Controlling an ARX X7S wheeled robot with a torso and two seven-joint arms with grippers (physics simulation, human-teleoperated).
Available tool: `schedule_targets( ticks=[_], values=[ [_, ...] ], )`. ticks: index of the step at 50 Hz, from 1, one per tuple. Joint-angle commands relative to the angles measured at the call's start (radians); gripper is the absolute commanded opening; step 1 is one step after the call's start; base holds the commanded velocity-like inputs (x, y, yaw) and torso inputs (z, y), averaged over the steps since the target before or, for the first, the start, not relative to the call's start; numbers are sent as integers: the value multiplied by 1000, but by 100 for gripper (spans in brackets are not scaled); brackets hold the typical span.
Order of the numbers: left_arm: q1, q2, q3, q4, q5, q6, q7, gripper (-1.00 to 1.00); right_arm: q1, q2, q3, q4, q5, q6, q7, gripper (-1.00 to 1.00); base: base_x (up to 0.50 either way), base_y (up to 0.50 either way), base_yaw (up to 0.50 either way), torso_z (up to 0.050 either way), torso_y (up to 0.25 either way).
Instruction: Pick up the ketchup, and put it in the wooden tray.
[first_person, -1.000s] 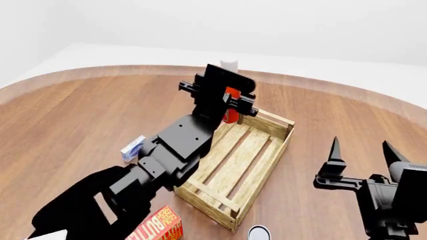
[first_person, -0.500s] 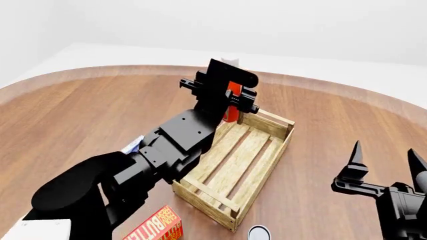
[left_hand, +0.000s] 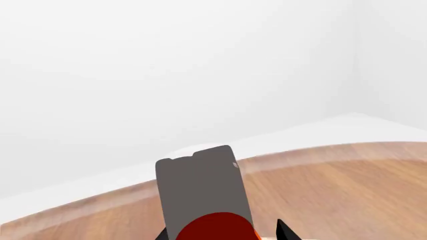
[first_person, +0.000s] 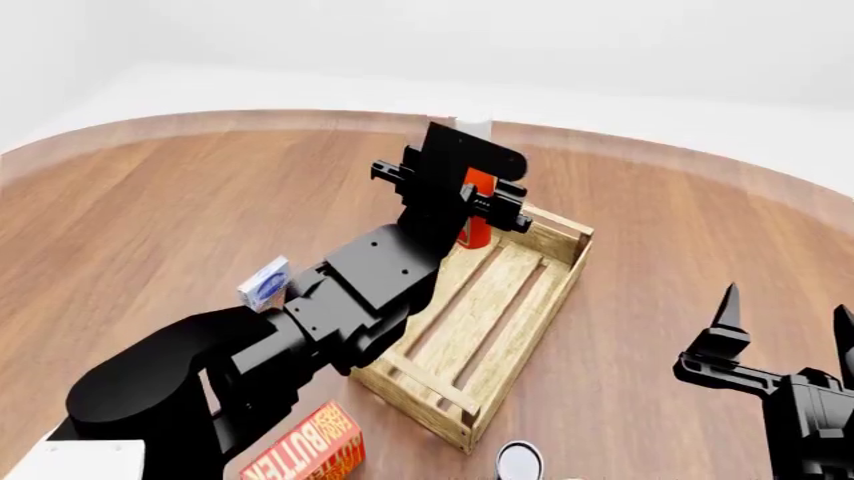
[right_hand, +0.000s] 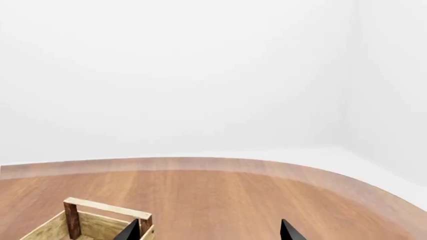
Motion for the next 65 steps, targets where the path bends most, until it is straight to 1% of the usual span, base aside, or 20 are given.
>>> schedule_targets(
  ticks=[1, 26, 65],
  values=[
    [6, 0, -7, 6, 16, 51, -12, -100, 1, -4, 5, -2, 6, 9, 17, 100, 0, 0, 0, 0, -150],
    [-15, 0, -9, 2, 42, 188, -30, -100, 0, -6, 5, -1, 1, 4, 28, 100, -1, 0, 0, 0, -159],
    [-10, 0, -13, -7, 147, 146, -7, -100, 1, -10, 7, 0, 4, 2, 47, 100, -1, 0, 0, 0, -163]
  ],
)
